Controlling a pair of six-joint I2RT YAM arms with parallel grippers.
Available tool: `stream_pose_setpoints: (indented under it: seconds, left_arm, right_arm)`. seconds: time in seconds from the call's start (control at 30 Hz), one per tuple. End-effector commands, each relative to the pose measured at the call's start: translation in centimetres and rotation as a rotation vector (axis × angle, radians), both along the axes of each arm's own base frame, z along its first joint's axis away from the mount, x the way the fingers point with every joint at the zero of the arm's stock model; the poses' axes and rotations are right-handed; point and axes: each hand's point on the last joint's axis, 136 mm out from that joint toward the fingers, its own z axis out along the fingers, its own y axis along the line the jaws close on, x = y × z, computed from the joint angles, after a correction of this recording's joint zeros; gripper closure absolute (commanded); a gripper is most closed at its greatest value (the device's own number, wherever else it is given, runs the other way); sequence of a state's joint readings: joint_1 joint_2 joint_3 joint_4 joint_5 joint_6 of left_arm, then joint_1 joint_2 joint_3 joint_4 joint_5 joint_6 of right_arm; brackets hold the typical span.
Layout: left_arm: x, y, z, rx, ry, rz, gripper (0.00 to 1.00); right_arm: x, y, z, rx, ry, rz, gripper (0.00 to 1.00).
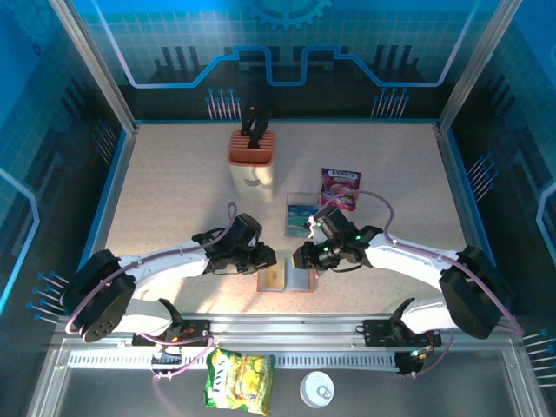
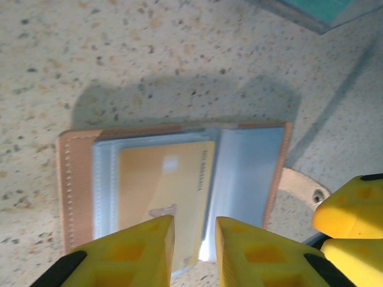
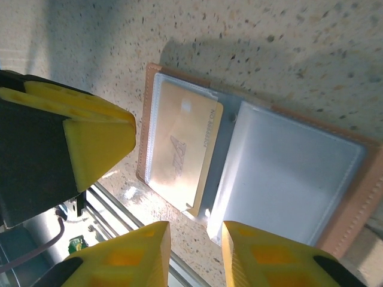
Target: Take the credit cards out of the card holder
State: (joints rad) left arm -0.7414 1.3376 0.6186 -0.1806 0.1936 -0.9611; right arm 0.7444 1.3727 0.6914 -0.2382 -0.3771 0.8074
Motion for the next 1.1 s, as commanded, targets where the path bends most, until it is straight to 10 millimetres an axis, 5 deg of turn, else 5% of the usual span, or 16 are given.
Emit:
stream_pose_setpoints:
  seconds: [0.0, 0.4, 1.07]
  left_arm:
    - [-0.6, 1.6, -0.9, 0.058, 0.003, 0.004, 0.76]
    - [-1.5, 2.1, -3.3, 0.069, 0.042, 0.005, 0.83]
    - [-2.6, 3.0, -4.5, 0.113, 0.09, -0.002, 0.87]
  right_arm:
    - [0.2, 2.1, 0.7, 0.047, 0.0, 0.023, 0.71]
    - [-0.5, 4.8, -1.4, 0.026, 0.051, 0.08, 0.72]
    - [-0.8, 5.2, -3.6, -0.009, 0.093, 0.097, 0.72]
